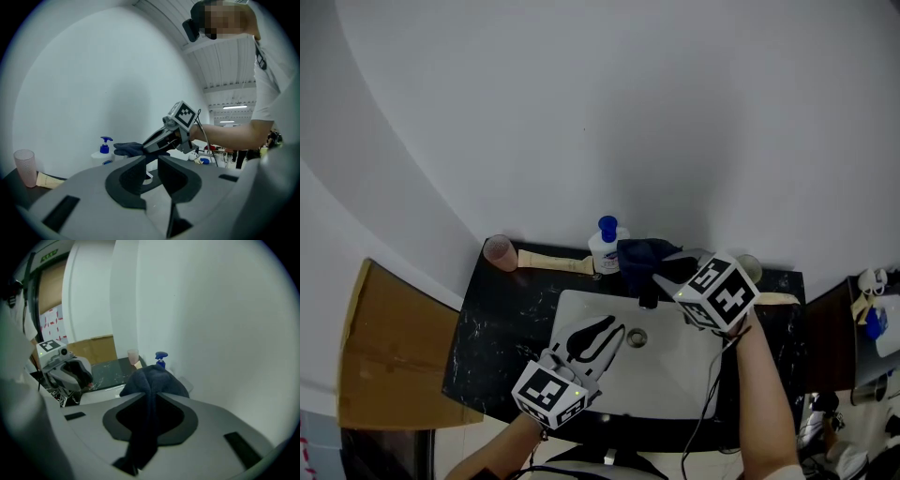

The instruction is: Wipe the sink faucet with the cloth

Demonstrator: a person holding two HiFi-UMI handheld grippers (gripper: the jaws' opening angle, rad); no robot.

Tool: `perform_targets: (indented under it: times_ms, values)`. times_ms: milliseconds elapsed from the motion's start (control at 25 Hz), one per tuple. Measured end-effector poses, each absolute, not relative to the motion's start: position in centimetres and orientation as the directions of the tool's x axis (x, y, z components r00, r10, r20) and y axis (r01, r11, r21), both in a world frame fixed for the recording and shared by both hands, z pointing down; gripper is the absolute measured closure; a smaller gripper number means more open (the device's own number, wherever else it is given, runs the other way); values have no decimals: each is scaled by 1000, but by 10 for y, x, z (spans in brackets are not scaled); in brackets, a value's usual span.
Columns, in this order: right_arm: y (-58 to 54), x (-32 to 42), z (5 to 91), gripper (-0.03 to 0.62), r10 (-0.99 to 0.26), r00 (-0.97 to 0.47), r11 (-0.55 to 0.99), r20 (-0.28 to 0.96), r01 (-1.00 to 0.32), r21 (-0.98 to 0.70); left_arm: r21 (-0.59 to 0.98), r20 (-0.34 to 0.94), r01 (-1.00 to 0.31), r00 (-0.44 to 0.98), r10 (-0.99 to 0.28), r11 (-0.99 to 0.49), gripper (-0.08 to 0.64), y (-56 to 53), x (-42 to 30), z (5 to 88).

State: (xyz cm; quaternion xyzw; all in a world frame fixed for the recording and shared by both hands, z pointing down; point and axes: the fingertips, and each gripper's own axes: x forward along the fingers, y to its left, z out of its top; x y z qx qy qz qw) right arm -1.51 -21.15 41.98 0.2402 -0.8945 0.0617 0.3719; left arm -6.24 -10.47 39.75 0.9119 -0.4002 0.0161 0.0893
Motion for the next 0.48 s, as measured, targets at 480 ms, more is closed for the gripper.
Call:
perform_targets:
  times_ms: [480]
  values:
    - [-286,-3,416,522,-549,-559,756,622,-650,84,153,98,-724,689,-718,-673,482,-104,-57,397]
